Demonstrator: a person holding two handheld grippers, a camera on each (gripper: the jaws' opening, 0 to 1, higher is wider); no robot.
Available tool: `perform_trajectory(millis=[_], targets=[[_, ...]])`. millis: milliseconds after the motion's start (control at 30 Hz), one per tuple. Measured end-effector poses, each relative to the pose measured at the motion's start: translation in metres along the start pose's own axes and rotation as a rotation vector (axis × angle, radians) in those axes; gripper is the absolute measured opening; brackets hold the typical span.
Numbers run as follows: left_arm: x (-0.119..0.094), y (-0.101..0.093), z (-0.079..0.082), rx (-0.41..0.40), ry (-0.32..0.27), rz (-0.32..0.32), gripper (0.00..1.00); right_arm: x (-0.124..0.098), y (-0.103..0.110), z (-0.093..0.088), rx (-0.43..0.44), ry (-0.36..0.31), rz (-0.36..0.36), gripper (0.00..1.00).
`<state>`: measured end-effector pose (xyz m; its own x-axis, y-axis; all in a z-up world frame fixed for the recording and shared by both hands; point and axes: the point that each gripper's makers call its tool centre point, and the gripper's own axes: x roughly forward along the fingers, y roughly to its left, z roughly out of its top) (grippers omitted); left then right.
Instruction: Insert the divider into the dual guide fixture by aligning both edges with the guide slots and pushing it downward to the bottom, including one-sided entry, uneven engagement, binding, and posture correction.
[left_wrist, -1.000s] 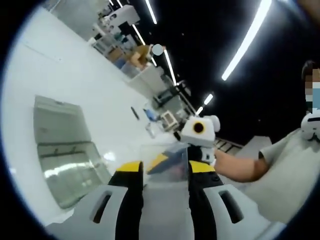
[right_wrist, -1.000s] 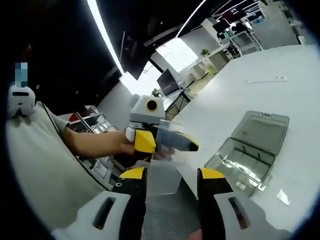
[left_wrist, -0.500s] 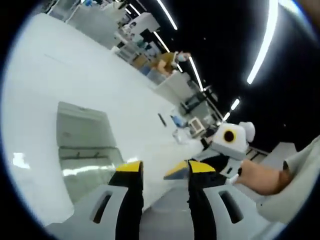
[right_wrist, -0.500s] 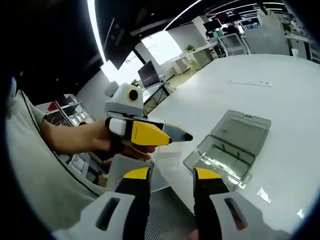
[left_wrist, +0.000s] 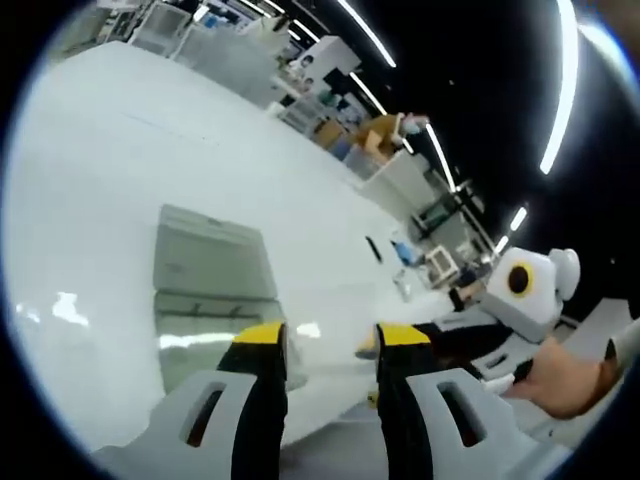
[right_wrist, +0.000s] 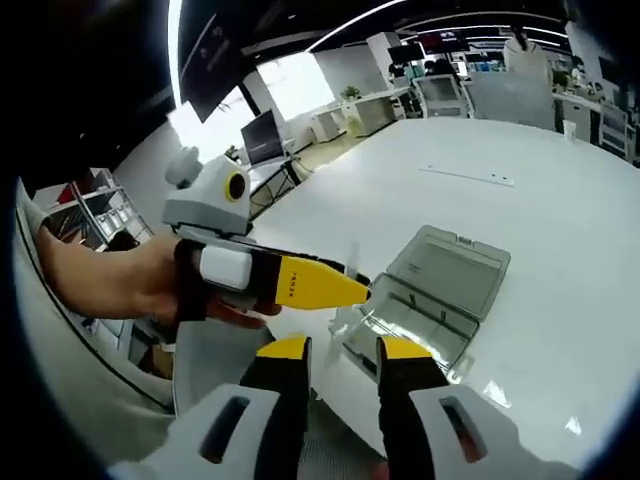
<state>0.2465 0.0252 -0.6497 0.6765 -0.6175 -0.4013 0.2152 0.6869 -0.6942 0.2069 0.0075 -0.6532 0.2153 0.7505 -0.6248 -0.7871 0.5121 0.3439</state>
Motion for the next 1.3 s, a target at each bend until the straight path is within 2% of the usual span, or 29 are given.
perform_trajectory(millis=[100,333,600,1000,1300], targets=[[0.001,0.002,0.001,-0.003,-0.011,0.038,0.31,0.003,0.000,0.003,-0.041,0.005,-0.036,0.18],[0.005,0.002,-0.001,-0.017,-0.011,0.078,0.31,0.014,-0.001,0.001,-0.077,0.032,-0.093,0.14],[0.006,0.006,-0.004,-0.009,-0.012,0.115,0.31,0.017,-0.004,0.000,-0.071,0.053,-0.119,0.11],[0.007,0.005,-0.007,-0.010,-0.001,0.116,0.31,0.020,-0.009,-0.002,-0.081,0.085,-0.125,0.06],[0.008,0.004,-0.009,-0.010,0.002,0.115,0.31,0.022,-0.011,-0.006,-0.040,0.099,-0.121,0.03]])
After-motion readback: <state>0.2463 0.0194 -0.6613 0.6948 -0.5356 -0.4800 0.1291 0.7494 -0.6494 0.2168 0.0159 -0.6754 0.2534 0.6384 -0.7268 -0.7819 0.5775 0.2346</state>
